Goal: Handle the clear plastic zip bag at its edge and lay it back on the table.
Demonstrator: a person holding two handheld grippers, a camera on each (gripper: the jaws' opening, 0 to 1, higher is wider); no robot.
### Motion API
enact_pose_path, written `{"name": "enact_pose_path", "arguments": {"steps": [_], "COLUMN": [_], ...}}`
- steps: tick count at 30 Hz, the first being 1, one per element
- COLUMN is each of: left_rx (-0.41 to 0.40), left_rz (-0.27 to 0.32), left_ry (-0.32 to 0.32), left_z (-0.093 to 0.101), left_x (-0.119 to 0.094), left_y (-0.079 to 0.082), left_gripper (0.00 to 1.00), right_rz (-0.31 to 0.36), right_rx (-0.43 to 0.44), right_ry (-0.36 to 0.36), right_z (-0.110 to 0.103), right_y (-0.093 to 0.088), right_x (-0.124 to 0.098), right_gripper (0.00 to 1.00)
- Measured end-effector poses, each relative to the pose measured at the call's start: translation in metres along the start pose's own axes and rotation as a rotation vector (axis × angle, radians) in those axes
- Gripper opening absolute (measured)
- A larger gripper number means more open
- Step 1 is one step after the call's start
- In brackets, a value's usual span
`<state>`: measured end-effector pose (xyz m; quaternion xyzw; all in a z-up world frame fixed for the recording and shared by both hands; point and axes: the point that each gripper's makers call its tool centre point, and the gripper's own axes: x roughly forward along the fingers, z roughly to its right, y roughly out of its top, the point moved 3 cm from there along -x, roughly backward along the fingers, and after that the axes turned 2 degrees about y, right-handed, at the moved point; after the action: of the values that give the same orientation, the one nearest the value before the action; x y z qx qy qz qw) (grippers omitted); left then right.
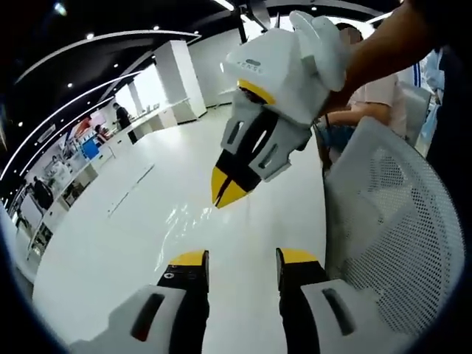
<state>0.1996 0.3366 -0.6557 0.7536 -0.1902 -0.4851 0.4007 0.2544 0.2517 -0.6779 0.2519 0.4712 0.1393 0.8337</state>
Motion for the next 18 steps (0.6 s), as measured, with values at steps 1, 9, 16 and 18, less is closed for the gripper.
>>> {"name": "enact_pose_path", "arguments": {"steps": [1,9,16,18], "left_rx": [-0.007,-0.052,-0.081,-0.082], "left_rz": [-0.001,-0.014,-0.022,-0.024], "left_ry": [0.004,0.04,0.055,0.06], "left_z": [-0.001,-0.002,0.002,0.003], "left_x": [-0.001,-0.009,-0.014,-0.014], "left_y": [-0.002,-0.016,-0.02,-0.02], "left_gripper": [0.34,0.33,0.33,0.32], "right_rz": [0.002,-0.014,-0.026,-0.025], "right_rx": [-0.009,-0.015,-0.011,-0.027], "right_ry": [-0.004,-0.032,-0.057,-0.059], "right_z": [0.001,0.011,0.016,0.017], "right_y": [0.0,-0.006,-0.011,-0.014], "right_x": [0.002,0.008,0.011,0.013], "right_gripper": [0.0,0.0,0.0,0.0]}}
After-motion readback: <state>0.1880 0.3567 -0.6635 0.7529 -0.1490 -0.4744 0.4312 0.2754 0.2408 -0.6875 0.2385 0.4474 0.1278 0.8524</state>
